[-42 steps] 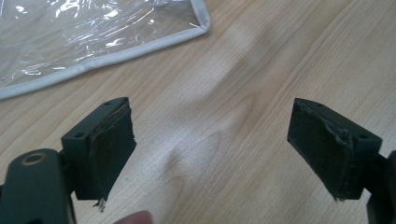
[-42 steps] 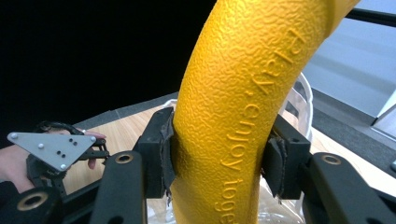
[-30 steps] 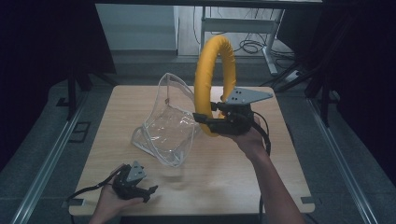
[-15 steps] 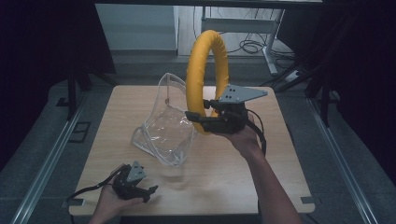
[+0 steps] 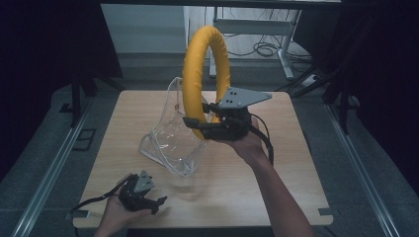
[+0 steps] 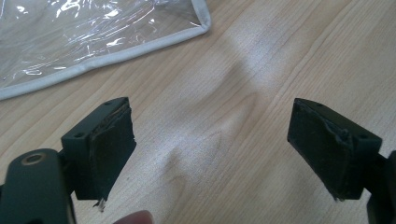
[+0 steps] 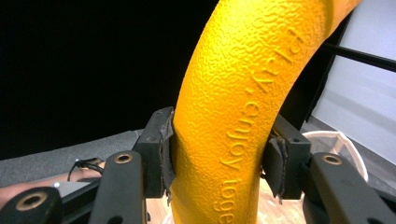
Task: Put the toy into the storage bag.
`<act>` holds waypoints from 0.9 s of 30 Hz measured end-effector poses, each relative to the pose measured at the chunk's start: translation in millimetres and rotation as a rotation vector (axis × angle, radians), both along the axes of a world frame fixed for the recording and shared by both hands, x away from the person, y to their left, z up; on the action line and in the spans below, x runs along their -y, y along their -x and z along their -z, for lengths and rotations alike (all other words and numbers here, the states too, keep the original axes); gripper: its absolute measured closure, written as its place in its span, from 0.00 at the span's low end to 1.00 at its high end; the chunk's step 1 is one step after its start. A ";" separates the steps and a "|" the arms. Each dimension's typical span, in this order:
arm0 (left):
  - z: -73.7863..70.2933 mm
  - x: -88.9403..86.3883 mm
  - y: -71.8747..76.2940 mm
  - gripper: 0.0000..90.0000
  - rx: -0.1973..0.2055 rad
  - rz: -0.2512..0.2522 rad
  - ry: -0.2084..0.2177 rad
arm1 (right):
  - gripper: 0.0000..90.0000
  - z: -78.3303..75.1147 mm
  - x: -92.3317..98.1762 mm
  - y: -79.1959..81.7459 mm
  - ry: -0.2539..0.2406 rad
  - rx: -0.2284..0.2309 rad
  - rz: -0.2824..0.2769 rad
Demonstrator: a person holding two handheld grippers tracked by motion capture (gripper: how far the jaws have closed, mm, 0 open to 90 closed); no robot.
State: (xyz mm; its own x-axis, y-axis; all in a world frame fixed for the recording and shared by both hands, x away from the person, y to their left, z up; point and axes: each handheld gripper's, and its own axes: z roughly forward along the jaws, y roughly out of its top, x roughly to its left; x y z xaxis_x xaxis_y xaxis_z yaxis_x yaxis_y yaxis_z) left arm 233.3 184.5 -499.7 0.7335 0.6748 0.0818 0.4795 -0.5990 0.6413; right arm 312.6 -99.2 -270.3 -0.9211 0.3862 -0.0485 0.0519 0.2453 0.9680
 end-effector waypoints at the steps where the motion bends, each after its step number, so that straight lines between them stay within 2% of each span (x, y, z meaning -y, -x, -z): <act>1: 0.0 0.0 0.0 0.16 0.000 0.000 0.000 | 0.55 0.0 0.0 0.0 0.000 0.000 0.000; 13: -0.5 -0.4 0.1 0.16 0.003 0.000 0.005 | 0.55 -2.4 -20.2 0.9 -0.001 0.002 -0.043; 27: -0.8 -0.8 0.1 0.16 0.002 0.003 0.000 | 0.55 0.4 -40.9 -6.4 -0.013 -0.023 -0.079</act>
